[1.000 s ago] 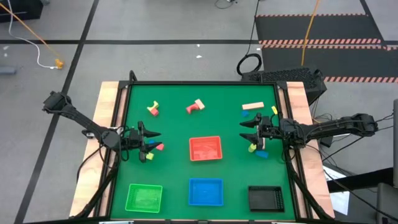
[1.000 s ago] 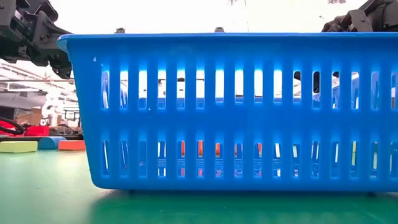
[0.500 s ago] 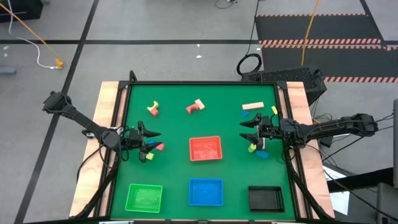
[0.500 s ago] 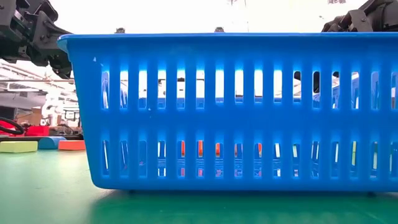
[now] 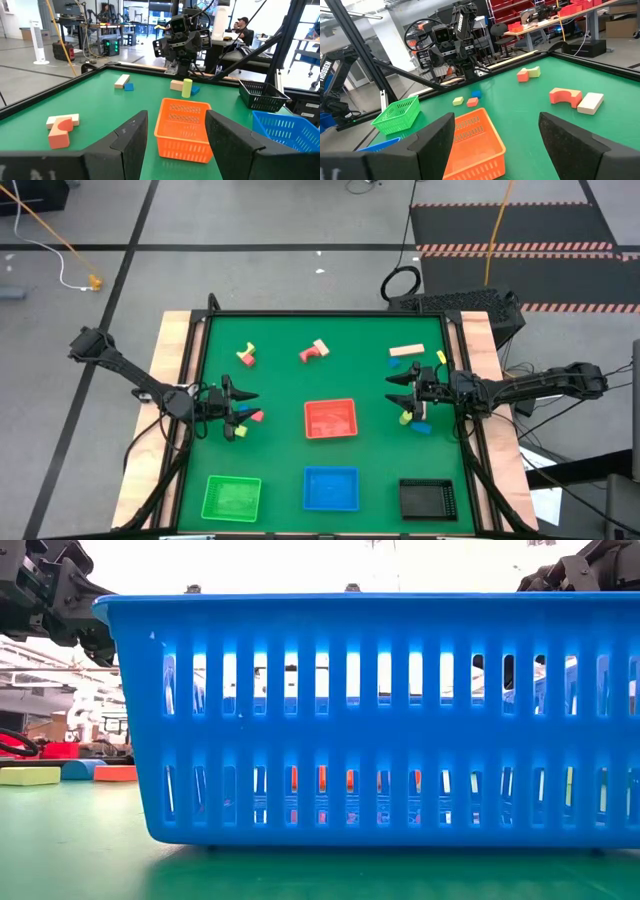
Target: Sort & place blocks by color
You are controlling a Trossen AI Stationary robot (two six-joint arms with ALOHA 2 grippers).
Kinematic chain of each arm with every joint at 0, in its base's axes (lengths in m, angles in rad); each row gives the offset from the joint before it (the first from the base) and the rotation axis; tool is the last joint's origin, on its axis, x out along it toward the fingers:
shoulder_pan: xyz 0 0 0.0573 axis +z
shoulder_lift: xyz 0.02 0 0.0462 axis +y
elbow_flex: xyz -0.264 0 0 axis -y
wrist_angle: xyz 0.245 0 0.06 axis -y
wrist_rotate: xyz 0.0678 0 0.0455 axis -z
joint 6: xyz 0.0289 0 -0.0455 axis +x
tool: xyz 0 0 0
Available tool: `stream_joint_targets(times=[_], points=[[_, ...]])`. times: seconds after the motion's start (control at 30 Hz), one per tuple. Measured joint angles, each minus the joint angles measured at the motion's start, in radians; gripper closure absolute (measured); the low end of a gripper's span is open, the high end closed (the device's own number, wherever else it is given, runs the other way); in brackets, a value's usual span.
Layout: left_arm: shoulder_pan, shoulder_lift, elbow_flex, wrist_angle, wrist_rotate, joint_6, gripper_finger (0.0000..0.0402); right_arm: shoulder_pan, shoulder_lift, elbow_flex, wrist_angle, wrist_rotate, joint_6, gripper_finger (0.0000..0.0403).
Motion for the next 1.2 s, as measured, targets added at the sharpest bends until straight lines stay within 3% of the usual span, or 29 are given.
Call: stream_joint_targets(times=[0.77, 1.2], points=[[0.0, 0.0, 0.0, 0.001, 0.0, 0.001, 0.0204, 0.0, 0.0, 0.0, 0.0, 0.0, 0.0, 0.0121], [0.0, 0.0, 0.0, 0.077, 0.0, 0.132, 0.0203, 0.0, 0.0, 0.0, 0.0, 0.0, 0.0, 0.0121]])
